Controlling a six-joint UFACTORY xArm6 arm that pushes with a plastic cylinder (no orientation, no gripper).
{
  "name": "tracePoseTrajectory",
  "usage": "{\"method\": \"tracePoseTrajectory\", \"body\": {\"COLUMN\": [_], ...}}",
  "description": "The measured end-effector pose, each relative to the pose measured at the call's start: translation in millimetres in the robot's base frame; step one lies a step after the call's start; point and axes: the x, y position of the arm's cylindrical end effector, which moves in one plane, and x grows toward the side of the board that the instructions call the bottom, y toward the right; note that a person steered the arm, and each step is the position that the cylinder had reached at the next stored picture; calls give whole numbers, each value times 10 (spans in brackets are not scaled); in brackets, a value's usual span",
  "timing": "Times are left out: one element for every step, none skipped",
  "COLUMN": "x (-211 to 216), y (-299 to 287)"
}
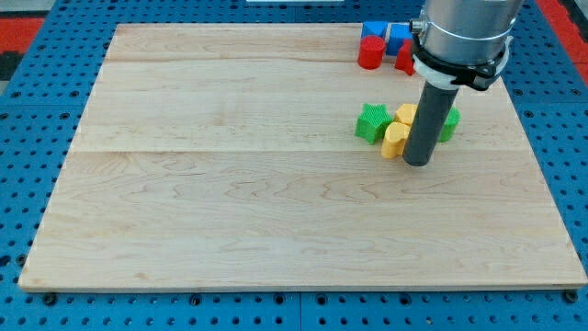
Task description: Point your arm at the center right side of the board
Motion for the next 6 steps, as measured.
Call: {"method": "tracePoseTrajectory", "body": {"x": [0, 0, 0, 0, 0, -10], "y": [0, 28, 77, 196, 524, 1008]}}
